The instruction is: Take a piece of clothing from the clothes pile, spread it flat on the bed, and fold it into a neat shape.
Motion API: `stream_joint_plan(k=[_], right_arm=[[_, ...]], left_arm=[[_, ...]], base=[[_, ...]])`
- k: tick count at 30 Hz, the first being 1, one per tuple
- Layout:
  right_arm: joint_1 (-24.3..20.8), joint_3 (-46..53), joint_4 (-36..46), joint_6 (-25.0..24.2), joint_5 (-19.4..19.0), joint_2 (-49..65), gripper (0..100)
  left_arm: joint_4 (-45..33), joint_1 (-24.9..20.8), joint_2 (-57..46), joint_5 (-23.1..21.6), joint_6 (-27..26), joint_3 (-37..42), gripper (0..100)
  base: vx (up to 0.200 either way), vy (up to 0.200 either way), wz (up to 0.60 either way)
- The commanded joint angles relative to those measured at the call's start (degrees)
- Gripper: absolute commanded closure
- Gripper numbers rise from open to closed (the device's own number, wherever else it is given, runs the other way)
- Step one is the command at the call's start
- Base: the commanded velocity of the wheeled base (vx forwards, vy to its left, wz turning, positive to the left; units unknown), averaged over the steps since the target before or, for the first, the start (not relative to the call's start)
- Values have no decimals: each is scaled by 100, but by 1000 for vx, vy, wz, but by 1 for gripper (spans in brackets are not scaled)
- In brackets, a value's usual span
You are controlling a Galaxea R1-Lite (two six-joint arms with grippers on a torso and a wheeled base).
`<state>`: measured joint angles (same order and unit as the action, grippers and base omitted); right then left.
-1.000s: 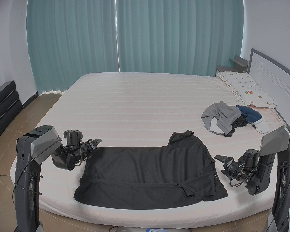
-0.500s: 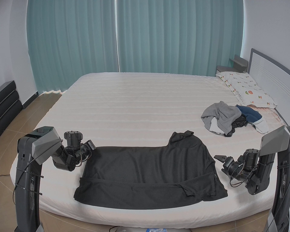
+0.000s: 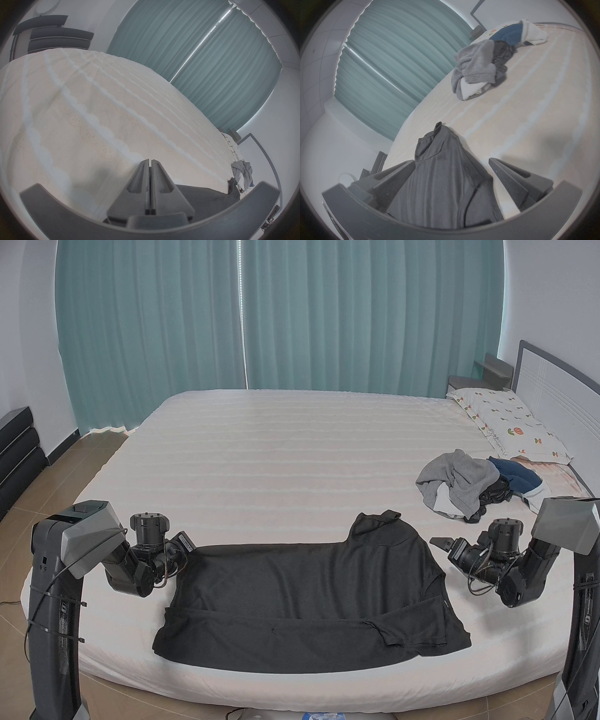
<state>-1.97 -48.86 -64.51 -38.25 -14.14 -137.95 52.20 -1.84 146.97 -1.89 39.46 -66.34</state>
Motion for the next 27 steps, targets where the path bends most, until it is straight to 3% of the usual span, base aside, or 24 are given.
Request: stream_joint_plan(k=[1, 6, 11, 14, 27], right_arm=[[-251, -1284, 923, 486, -1, -347, 0], [-312, -2119, 1802, 943, -1, -690, 0], [-347, -2998, 2180, 951, 43, -1050, 0], [-374, -3402, 2505, 987, 280, -1199, 0], [-400, -4202, 2830, 1004, 421, -1560, 0]], left_arm=[[185, 0, -230, -4, 71, 394, 100], [264, -9, -230, -4, 62, 499, 100], [264, 0, -221, -4, 62, 499, 100], [264, 0, -221, -4, 62, 499, 100], [264, 8, -195, -4, 62, 491, 100]], base=[[0, 0, 0], [0, 0, 0], [0, 0, 0], [0, 0, 0], [0, 0, 0]])
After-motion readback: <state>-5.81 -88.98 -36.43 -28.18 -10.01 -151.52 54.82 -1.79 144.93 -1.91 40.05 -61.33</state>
